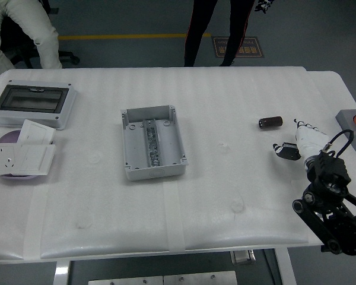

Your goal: Pick up the battery,place it into the box

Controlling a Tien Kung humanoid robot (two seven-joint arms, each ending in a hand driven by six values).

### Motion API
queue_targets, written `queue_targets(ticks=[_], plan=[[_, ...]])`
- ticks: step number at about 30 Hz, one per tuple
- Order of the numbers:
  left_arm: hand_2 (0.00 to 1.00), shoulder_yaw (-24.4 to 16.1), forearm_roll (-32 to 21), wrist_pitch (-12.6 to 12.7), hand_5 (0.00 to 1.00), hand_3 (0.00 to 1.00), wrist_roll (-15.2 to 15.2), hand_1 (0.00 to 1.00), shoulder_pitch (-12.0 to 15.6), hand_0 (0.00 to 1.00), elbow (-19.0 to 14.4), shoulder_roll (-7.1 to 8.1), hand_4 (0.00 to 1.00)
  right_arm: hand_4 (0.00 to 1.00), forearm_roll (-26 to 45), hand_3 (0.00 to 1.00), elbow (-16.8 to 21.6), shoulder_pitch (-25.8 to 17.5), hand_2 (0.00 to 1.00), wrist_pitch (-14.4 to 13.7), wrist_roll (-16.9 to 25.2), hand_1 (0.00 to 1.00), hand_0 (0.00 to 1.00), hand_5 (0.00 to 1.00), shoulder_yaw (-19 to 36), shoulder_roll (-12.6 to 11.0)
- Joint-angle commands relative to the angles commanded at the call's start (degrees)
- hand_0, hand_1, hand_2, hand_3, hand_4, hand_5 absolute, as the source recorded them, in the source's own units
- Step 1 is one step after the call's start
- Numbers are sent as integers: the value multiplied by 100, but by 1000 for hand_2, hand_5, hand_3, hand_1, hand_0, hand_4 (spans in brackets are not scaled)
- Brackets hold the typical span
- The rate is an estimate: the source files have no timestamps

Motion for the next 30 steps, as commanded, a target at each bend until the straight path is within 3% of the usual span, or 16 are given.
queue_targets(ticks=[6,9,10,15,16,21,22,30], plan=[[614,9,-8,-6,2,429,9,674,-4,572,-2,-3,41,737,562,998,419,-105,998,-24,0,998,667,449,0,-254],[614,15,-21,-5,2,429,12,674,-3,572,-3,0,41,737,816,998,705,-148,998,141,0,998,667,449,-4,-518],[611,19,-28,-5,2,428,13,674,-3,572,-3,2,41,717,885,998,791,-153,998,225,0,923,564,421,3,-630],[611,31,-65,0,2,428,11,674,-9,572,-2,10,41,717,981,998,909,-111,998,503,0,923,564,421,-54,-1025],[608,36,-72,0,2,426,7,673,-13,570,-1,11,35,624,994,978,913,-102,949,555,0,855,525,252,-87,-1089],[608,51,-110,6,2,426,1,673,-19,570,-3,5,35,624,995,978,889,-41,949,646,0,855,525,252,-284,-1189],[608,55,-121,9,2,425,-2,672,-21,570,-3,4,34,610,1005,981,885,-28,952,667,0,872,643,225,-332,-1195],[604,39,-119,21,2,424,15,673,-23,568,-9,15,31,613,1147,979,881,102,956,816,0,870,602,208,-759,-1267]])
